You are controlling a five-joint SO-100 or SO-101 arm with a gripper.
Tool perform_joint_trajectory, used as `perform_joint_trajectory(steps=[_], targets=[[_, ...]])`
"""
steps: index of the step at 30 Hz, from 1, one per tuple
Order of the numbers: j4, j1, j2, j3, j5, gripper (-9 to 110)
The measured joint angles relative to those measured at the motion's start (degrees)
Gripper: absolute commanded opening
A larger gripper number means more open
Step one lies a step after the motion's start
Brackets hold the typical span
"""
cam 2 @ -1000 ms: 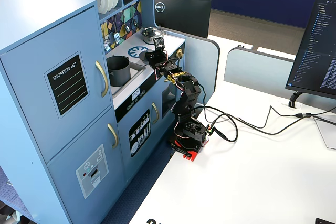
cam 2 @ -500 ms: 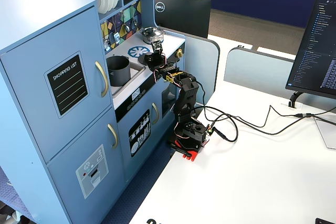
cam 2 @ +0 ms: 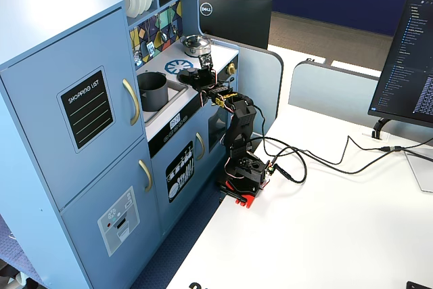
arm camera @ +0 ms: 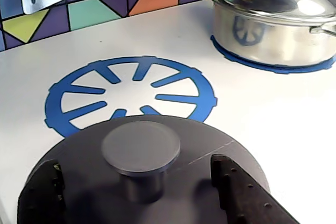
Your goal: Take off the lid from the gray recipient and place it on the counter
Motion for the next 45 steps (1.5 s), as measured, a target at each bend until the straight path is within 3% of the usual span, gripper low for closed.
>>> perform_joint_trajectory(steps=[10, 12, 15, 22, 25, 38, 45], targets=[[0.1, 0.1, 3.4, -2.6, 1.0, 26], [2.5, -0.7, 6.9, -3.7, 1.0, 19], [11.2, -2.9, 15.0, -3.9, 1.0, 0], [56.3, -13.5, 43.1, -0.8, 4.0, 0], [69.5, -18.4, 51.1, 6.1, 3.9, 0], [85.3, -35.9, 65.5, 34.0, 5.1, 0], [91.0, -37.0, 72.9, 45.1, 3.7, 0]])
